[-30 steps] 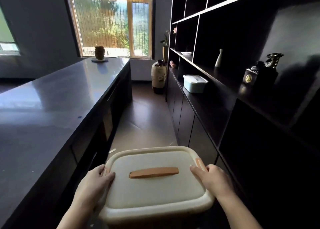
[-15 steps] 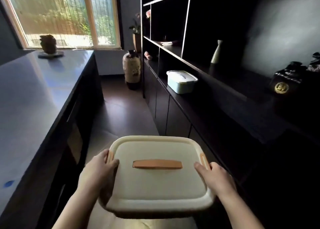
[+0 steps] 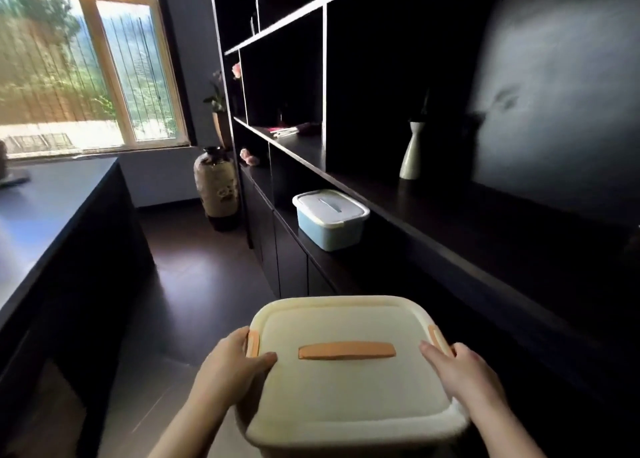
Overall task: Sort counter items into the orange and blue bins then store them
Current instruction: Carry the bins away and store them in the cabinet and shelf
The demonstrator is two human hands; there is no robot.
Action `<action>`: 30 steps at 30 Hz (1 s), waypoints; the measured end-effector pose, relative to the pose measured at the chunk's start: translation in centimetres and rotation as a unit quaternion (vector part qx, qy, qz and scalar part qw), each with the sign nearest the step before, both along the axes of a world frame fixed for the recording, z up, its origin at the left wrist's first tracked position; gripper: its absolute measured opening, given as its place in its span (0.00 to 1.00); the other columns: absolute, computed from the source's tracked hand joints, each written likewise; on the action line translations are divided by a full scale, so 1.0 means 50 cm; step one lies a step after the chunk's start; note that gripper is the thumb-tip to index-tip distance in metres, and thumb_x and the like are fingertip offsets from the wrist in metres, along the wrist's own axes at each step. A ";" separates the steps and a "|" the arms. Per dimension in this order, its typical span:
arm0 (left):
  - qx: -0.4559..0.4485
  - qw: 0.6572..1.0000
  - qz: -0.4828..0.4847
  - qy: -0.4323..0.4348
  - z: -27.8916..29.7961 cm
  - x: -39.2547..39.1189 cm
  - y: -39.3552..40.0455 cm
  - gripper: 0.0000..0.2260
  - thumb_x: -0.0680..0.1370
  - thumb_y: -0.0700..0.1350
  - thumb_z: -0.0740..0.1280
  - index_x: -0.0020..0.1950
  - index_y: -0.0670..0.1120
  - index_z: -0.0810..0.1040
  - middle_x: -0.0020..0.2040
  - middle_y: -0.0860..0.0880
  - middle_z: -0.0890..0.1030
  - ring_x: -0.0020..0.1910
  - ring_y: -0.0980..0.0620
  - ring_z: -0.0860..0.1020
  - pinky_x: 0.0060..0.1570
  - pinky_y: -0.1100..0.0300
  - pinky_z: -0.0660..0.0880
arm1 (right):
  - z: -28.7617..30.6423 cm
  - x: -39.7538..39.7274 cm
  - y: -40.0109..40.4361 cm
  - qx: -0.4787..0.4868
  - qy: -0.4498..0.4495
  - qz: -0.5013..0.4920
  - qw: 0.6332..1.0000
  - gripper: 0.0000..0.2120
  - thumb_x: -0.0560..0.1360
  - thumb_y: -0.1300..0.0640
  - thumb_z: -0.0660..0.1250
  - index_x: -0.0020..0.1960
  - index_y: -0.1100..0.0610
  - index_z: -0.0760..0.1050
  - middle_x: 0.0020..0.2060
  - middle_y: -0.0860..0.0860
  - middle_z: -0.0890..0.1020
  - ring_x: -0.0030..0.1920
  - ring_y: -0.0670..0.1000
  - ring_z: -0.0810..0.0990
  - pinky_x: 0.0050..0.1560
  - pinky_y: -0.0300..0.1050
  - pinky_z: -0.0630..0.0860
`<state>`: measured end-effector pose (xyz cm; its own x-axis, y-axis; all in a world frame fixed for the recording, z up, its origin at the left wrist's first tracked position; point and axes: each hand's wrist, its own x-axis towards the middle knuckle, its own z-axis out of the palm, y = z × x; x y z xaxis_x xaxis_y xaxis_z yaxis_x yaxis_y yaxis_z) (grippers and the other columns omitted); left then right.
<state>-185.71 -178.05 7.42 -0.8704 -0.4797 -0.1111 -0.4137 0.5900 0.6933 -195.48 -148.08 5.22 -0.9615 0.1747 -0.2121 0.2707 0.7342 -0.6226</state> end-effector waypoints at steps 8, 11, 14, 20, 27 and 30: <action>0.055 0.996 -0.069 0.017 -0.033 -0.300 -0.032 0.16 0.69 0.52 0.73 0.51 0.52 0.72 0.46 0.53 0.78 0.43 0.54 0.76 0.43 0.57 0.75 | 0.003 -0.212 -0.016 -0.206 -0.040 -0.138 0.968 0.39 0.75 0.47 0.68 0.76 0.60 0.53 0.68 0.63 0.69 0.65 0.63 0.71 0.57 0.53 0.68; 0.081 0.989 -0.122 0.008 -0.056 -0.429 -0.031 0.17 0.68 0.51 0.74 0.50 0.53 0.70 0.44 0.56 0.76 0.43 0.55 0.76 0.42 0.57 0.75 | -0.032 -0.252 -0.019 -0.230 -0.025 -0.231 0.945 0.34 0.75 0.55 0.70 0.73 0.68 0.58 0.63 0.66 0.72 0.61 0.64 0.73 0.55 0.52 0.67; 0.090 0.976 -0.198 -0.011 -0.081 -0.541 -0.025 0.20 0.68 0.48 0.75 0.54 0.54 0.70 0.47 0.54 0.77 0.45 0.53 0.77 0.40 0.59 0.71 | -0.072 -0.242 -0.031 -0.228 -0.024 -0.312 0.922 0.33 0.76 0.51 0.68 0.72 0.66 0.60 0.61 0.65 0.73 0.59 0.63 0.73 0.58 0.53 0.67; 0.087 0.947 -0.306 -0.052 -0.139 -0.711 -0.020 0.15 0.67 0.43 0.73 0.48 0.53 0.71 0.43 0.54 0.79 0.43 0.52 0.77 0.41 0.57 0.72 | -0.155 -0.247 -0.085 -0.144 -0.015 -0.418 0.897 0.30 0.81 0.47 0.56 0.78 0.50 0.48 0.75 0.63 0.57 0.71 0.61 0.66 0.69 0.52 0.63; 0.098 0.934 -0.338 -0.060 -0.158 -0.871 -0.006 0.30 0.72 0.43 0.72 0.72 0.49 0.66 0.56 0.46 0.79 0.55 0.46 0.78 0.50 0.58 0.72 | -0.163 -0.324 -0.156 -0.131 -0.012 -0.520 0.844 0.39 0.75 0.38 0.63 0.74 0.65 0.61 0.67 0.64 0.72 0.62 0.63 0.76 0.58 0.53 0.71; 0.074 0.941 -0.330 0.001 -0.165 -0.897 0.003 0.24 0.75 0.43 0.67 0.70 0.51 0.69 0.58 0.47 0.80 0.56 0.45 0.77 0.51 0.58 0.71 | -0.170 -0.372 -0.162 -0.116 0.001 -0.537 0.836 0.38 0.77 0.40 0.61 0.74 0.67 0.58 0.69 0.65 0.68 0.66 0.63 0.71 0.65 0.53 0.67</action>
